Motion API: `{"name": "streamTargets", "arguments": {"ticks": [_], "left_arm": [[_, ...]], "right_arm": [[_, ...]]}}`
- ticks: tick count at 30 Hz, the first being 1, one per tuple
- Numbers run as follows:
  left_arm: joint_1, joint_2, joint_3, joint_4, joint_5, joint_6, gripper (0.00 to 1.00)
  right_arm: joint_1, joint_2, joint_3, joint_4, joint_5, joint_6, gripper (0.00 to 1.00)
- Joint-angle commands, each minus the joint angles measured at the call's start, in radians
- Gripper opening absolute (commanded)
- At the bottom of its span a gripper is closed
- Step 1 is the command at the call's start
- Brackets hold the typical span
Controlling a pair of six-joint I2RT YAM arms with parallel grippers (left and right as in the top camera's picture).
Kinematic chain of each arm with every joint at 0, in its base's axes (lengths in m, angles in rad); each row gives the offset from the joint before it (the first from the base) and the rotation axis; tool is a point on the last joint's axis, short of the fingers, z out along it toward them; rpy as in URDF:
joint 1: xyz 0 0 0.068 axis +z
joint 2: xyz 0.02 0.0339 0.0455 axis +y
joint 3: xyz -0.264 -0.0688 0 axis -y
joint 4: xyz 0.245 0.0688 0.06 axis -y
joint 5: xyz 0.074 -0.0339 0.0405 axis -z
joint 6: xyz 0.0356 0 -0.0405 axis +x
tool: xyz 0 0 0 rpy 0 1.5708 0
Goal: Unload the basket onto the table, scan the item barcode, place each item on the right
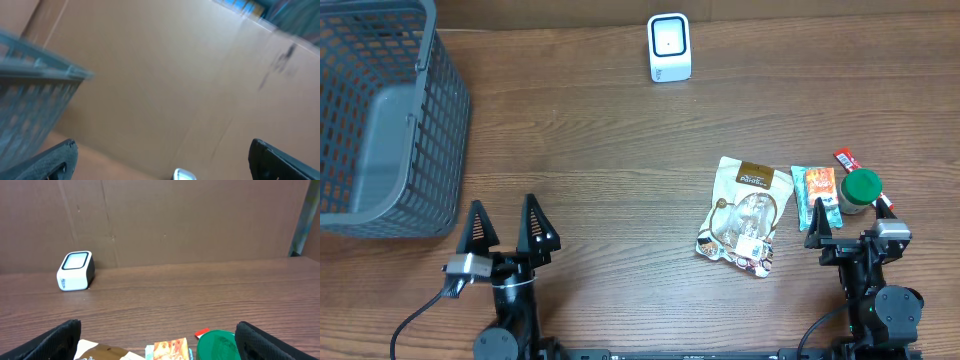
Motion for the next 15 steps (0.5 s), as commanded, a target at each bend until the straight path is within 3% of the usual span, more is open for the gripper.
{"name": "streamTargets", "arguments": {"ticks": [1, 9, 15], "left_arm": [[-0.005, -0.012, -0.017, -0.077, -0.001, 0.005, 1.0], [-0.006, -0.012, -0.017, -0.447, -0.073, 0.026, 1.0], [-0.009, -0.012, -0.017, -0.449, -0.009, 0.346, 1.0]], "right_arm": [[-0.007, -0.01, -0.01, 0.004, 0.008, 0.003, 1.0], [-0.007, -0.01, -0.01, 0.004, 0.008, 0.004, 1.0], [-0.007, -0.01, -0.01, 0.004, 0.008, 0.004, 1.0]]}}
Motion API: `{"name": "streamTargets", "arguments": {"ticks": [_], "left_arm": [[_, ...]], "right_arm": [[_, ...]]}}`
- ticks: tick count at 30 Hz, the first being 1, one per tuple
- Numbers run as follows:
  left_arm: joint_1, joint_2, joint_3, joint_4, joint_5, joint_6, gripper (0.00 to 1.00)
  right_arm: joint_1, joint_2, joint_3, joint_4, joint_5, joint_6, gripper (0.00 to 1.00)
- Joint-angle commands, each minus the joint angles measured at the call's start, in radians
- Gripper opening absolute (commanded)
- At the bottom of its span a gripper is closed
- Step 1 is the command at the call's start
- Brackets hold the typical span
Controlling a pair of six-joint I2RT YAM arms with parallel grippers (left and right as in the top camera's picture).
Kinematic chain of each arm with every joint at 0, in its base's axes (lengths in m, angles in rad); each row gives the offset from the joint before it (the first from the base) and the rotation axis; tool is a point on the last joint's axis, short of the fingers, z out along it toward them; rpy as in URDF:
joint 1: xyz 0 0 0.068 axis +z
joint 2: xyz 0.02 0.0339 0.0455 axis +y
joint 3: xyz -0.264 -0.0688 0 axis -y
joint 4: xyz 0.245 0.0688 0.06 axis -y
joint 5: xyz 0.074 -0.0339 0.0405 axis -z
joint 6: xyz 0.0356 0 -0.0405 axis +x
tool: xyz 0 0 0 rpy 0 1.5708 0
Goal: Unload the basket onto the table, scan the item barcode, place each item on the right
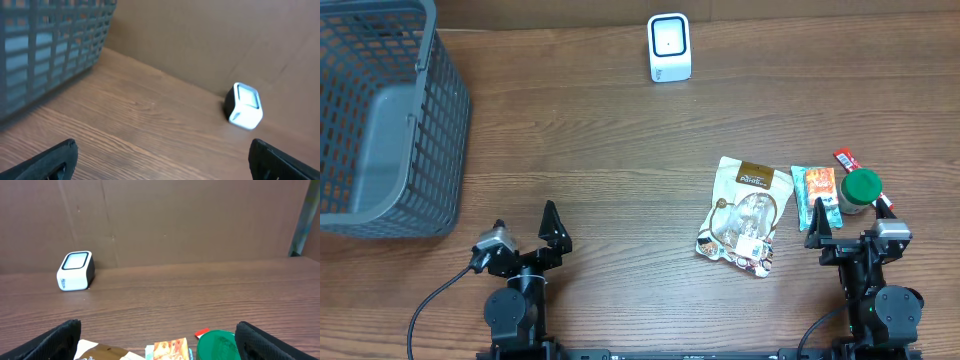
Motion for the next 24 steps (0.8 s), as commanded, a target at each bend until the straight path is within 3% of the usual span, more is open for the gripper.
{"name": "streamTargets", "arguments": {"ticks": [1, 8, 24], "left_arm": [[-0.009, -0.012, -0.003, -0.003, 0.031, 0.258, 1.0], [-0.01, -0.012, -0.003, -0.003, 0.036, 0.451, 1.0], [-0.051, -0.012, -0.003, -0.003, 0.035, 0.423, 1.0]], "right_arm": [[-0.007, -0.01, -0.01, 0.005, 0.008, 0.003, 1.0], [-0.007, -0.01, -0.01, 0.005, 0.008, 0.003, 1.0], [-0.007, -0.01, -0.01, 0.004, 0.008, 0.003, 1.0]]}}
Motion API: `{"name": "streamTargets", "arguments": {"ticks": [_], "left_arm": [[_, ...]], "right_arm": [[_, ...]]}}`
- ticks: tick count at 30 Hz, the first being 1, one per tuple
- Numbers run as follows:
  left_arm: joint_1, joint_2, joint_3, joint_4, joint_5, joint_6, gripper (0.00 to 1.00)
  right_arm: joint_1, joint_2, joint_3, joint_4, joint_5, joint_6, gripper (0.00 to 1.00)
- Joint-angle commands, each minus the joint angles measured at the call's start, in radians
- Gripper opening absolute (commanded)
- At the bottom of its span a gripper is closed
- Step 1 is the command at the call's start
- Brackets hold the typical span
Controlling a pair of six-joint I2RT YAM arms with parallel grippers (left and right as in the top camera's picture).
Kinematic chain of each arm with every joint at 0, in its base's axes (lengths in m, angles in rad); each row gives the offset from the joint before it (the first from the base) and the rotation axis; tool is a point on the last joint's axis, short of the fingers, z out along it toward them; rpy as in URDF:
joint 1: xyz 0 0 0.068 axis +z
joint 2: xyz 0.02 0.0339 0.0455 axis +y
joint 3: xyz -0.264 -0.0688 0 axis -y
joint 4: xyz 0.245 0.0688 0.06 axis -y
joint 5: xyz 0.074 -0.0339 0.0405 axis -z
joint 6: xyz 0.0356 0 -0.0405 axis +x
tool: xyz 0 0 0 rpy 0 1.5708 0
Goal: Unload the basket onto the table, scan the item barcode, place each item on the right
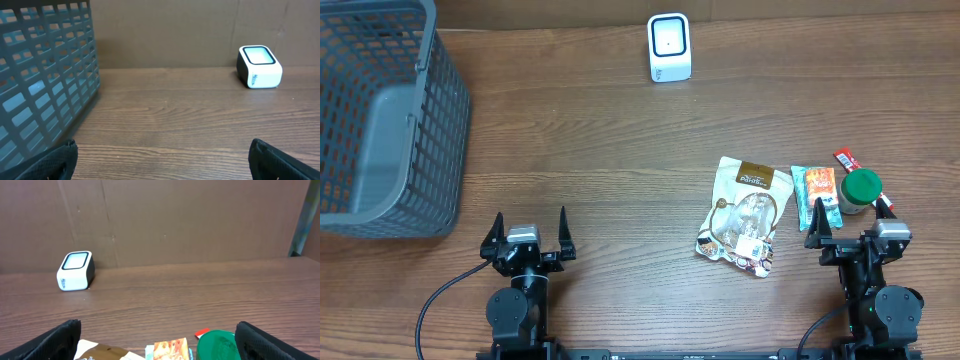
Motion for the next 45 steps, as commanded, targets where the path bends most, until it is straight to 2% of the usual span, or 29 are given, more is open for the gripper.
{"name": "streamTargets", "arguments": {"ticks": [1, 9, 45], "left_arm": [[-0.024, -0.012, -0.003, 0.0, 0.014, 0.0, 1.0], [-0.04, -0.012, -0.003, 0.001, 0.016, -0.068, 1.0], [-0.039, -0.011, -0.003, 0.001, 0.014, -0.066, 1.0]], "right_arm": [[-0.007, -0.01, -0.01, 0.004, 0.008, 0.003, 1.0], [-0.007, -0.01, -0.01, 0.004, 0.008, 0.003, 1.0], [-0.007, -0.01, -0.01, 0.004, 0.008, 0.003, 1.0]]}}
